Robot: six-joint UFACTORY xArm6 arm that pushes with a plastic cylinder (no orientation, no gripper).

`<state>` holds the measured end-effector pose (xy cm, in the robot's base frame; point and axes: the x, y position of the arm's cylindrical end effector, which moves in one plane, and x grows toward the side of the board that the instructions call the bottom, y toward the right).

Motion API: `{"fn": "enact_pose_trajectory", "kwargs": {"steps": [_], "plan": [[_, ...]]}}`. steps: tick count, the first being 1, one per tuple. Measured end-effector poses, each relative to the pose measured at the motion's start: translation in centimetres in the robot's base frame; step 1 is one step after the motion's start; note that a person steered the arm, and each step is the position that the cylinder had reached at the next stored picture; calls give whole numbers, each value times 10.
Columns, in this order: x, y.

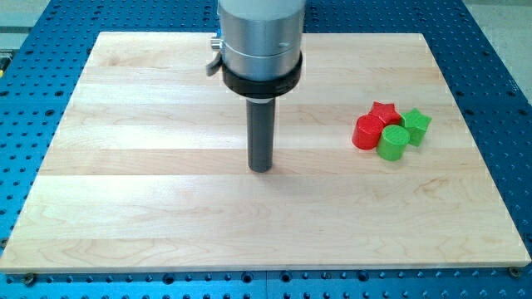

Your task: Slide the cube vertical to the red star

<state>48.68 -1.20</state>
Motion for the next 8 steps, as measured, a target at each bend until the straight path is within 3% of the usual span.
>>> {"fn": "enact_pose_trajectory", "kwargs": {"steps": [5,7,8], "plan": [[0,-58],[-63,-147],[-154,-159]]}}
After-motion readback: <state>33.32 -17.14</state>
